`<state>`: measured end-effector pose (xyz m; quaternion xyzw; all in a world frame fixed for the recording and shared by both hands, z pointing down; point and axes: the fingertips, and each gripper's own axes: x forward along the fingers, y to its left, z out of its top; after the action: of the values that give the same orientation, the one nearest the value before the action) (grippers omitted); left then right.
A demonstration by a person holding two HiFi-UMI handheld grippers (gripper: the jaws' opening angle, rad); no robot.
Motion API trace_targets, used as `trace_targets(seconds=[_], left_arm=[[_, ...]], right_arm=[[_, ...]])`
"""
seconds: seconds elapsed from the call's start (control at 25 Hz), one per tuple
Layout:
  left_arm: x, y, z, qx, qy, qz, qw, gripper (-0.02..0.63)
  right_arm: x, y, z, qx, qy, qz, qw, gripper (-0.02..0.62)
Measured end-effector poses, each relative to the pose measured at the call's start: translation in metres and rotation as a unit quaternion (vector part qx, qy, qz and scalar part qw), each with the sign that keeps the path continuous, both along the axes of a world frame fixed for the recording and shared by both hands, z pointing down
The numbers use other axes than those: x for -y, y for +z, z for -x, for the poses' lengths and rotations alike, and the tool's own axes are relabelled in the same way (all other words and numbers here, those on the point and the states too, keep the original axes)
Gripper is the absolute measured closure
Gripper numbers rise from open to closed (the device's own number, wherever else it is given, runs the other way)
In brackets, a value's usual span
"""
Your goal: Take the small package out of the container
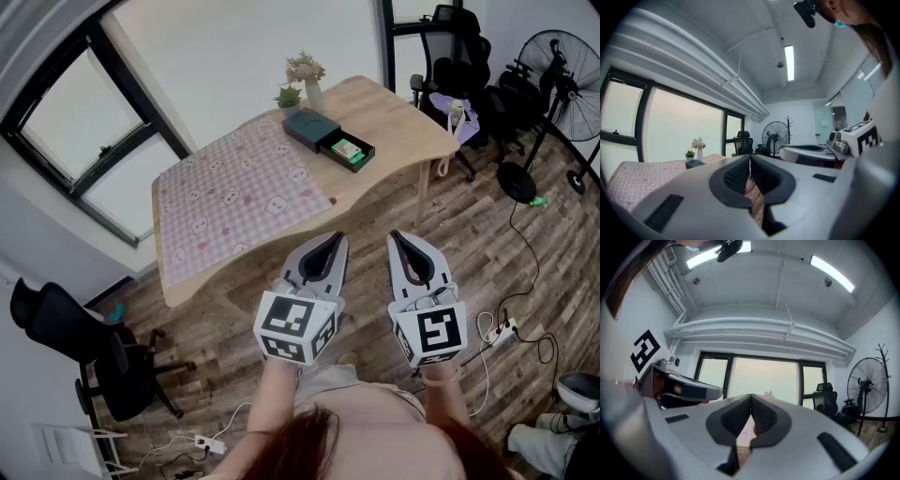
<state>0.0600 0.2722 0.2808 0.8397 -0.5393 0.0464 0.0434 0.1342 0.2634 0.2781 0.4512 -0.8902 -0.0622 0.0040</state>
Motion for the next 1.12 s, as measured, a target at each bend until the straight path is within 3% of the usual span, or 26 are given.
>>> trace_targets(seconds=[0.44,1.12], left_arm=[[0.024,-0.001,0.027,-0.012,0.01,0.001,0.9999,0.592],[0.058,0.003,0.083,-0.01,0.031,0.018,0.9993,0.592]], right_arm=[[0.025,0.003,0.021,0.036,-0.014,0.033,0.999,0.598],[0.069,-0.008,0.073,-0.003,0.026,0.018,0.999,0.597]])
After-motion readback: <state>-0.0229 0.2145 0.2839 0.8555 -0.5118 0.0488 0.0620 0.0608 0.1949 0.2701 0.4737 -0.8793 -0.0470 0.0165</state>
